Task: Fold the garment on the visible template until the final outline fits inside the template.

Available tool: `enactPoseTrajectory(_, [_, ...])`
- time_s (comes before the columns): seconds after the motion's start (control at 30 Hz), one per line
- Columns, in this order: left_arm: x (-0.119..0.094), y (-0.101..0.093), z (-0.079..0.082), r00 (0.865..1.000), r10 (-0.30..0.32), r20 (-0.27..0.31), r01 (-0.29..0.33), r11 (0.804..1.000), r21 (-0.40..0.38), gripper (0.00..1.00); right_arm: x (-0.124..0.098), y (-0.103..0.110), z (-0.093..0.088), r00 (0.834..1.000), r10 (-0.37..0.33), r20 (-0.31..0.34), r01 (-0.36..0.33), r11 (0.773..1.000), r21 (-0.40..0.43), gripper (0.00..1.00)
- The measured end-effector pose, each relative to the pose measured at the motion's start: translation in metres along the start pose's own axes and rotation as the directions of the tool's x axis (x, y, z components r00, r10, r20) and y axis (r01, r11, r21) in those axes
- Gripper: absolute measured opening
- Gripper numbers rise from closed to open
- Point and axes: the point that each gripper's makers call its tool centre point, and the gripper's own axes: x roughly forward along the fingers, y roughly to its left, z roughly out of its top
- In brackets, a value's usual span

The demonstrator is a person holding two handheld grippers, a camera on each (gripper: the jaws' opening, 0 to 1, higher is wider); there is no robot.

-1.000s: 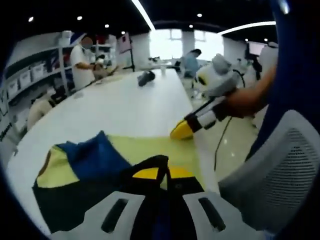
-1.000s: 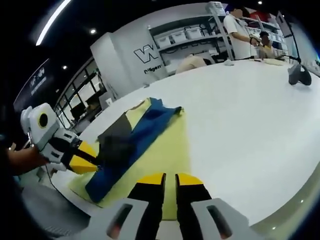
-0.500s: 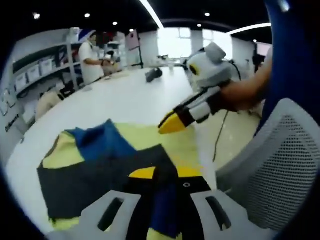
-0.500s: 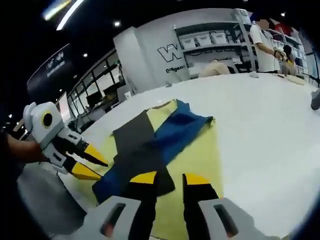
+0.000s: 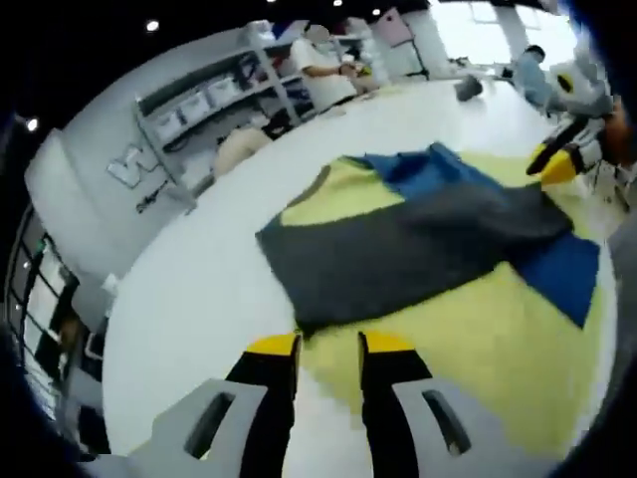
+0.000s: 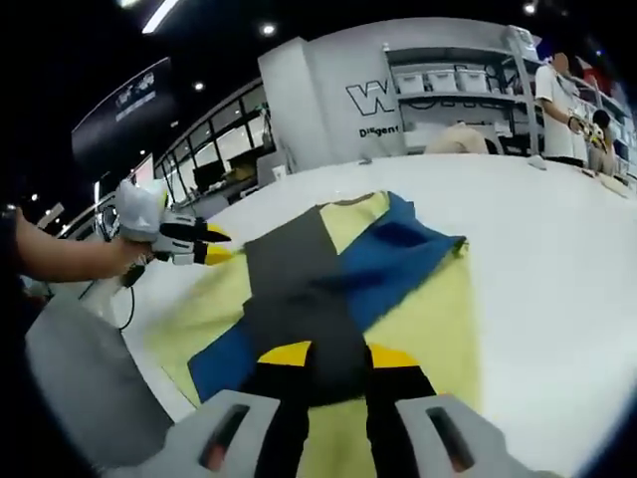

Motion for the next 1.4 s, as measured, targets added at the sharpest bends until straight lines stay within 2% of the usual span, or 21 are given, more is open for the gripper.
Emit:
enactPoseTrajectory(0.03, [0.006,0.020,-0.008,0.998,0.058,-0.033,-0.058,0.998,0.011,0.24,-0.003,-0.002,0.001,1.000,-0.005,0.008,0.004,1.000,0.015,0.16])
enactPoseTrajectory(0.1, [0.017,0.038,-0.018,0.994,0.097,-0.056,-0.095,0.995,0.041,0.25,-0.009,-0.005,0.003,1.000,-0.015,0.016,0.015,0.999,0.042,0.16])
enactPoseTrajectory(0.13, [0.022,0.048,-0.020,0.989,0.123,-0.079,-0.114,0.988,0.104,0.24,-0.011,-0.006,0.003,1.000,-0.019,0.017,0.019,0.999,0.050,0.16])
enactPoseTrajectory(0.17, [0.032,0.054,-0.026,0.987,0.122,-0.106,-0.106,0.984,0.146,0.24,-0.015,-0.013,0.002,0.999,-0.030,0.018,0.029,0.998,0.059,0.16])
enactPoseTrajectory(0.23, [0.039,0.054,-0.024,0.989,0.103,-0.109,-0.082,0.979,0.187,0.22,-0.019,-0.017,0.002,0.999,-0.046,0.022,0.044,0.996,0.074,0.15])
enactPoseTrajectory(0.33, [0.042,0.053,-0.016,0.993,0.089,-0.083,-0.070,0.975,0.211,0.25,-0.026,-0.024,0.002,0.997,-0.070,0.027,0.067,0.993,0.096,0.15])
enactPoseTrajectory(0.37, [0.042,0.052,-0.013,0.994,0.078,-0.083,-0.057,0.973,0.223,0.23,-0.028,-0.027,0.001,0.996,-0.080,0.028,0.076,0.992,0.104,0.15])
enactPoseTrajectory(0.43, [0.044,0.051,-0.008,0.996,0.062,-0.061,-0.047,0.974,0.220,0.07,-0.029,-0.028,0.000,0.996,-0.085,0.027,0.081,0.991,0.109,0.15])
enactPoseTrajectory(0.47, [0.045,0.050,-0.006,0.997,0.057,-0.051,-0.045,0.975,0.216,0.09,-0.030,-0.029,-0.001,0.996,-0.089,0.026,0.086,0.990,0.113,0.15])
enactPoseTrajectory(0.7, [0.048,0.046,0.000,0.998,0.036,-0.043,-0.026,0.977,0.210,0.07,-0.031,-0.031,-0.004,0.995,-0.100,0.018,0.097,0.987,0.130,0.15])
enactPoseTrajectory(0.73, [0.049,0.044,-0.002,0.999,0.014,-0.042,-0.006,0.984,0.179,0.07,-0.031,-0.031,-0.005,0.995,-0.101,0.019,0.097,0.987,0.131,0.15])
enactPoseTrajectory(0.9, [0.048,0.052,-0.006,0.999,0.031,-0.016,-0.030,0.997,0.066,0.07,-0.032,-0.033,-0.006,0.994,-0.107,0.025,0.102,0.983,0.152,0.14])
enactPoseTrajectory(0.97, [0.044,0.058,-0.002,0.999,0.047,0.014,-0.047,0.999,-0.024,0.06,-0.033,-0.034,-0.007,0.994,-0.111,0.024,0.106,0.982,0.154,0.15])
enactPoseTrajectory(1.0, [0.041,0.061,-0.001,0.998,0.049,0.035,-0.045,0.994,-0.103,0.06,-0.033,-0.034,-0.008,0.993,-0.113,0.023,0.108,0.982,0.155,0.15])
enactPoseTrajectory(1.03, [0.041,0.062,-0.002,0.998,0.050,0.039,-0.044,0.990,-0.131,0.06,-0.033,-0.034,-0.008,0.993,-0.113,0.023,0.108,0.982,0.157,0.15])
enactPoseTrajectory(1.1, [0.037,0.064,-0.003,0.998,0.023,0.056,-0.007,0.965,-0.264,0.07,-0.033,-0.034,-0.009,0.993,-0.114,0.021,0.109,0.981,0.161,0.15])
enactPoseTrajectory(1.17, [0.036,0.065,-0.005,0.998,0.021,0.057,-0.004,0.957,-0.291,0.07,-0.034,-0.034,-0.010,0.993,-0.116,0.020,0.111,0.980,0.167,0.15])
enactPoseTrajectory(1.23, [0.036,0.067,-0.012,0.998,0.005,0.058,0.015,0.940,-0.342,0.08,-0.034,-0.034,-0.011,0.993,-0.116,0.018,0.112,0.980,0.167,0.16])
enactPoseTrajectory(1.3, [0.038,0.067,-0.018,0.998,-0.018,0.064,0.043,0.910,-0.411,0.08,-0.034,-0.034,-0.011,0.993,-0.115,0.019,0.111,0.979,0.170,0.16])
enactPoseTrajectory(1.37, [0.040,0.067,-0.026,0.997,-0.040,0.064,0.067,0.861,-0.504,0.07,-0.034,-0.034,-0.011,0.993,-0.116,0.019,0.111,0.979,0.170,0.16])
enactPoseTrajectory(1.4, [0.040,0.069,-0.032,0.998,-0.039,0.054,0.061,0.843,-0.534,0.06,-0.033,-0.034,-0.010,0.993,-0.116,0.019,0.111,0.979,0.171,0.16])
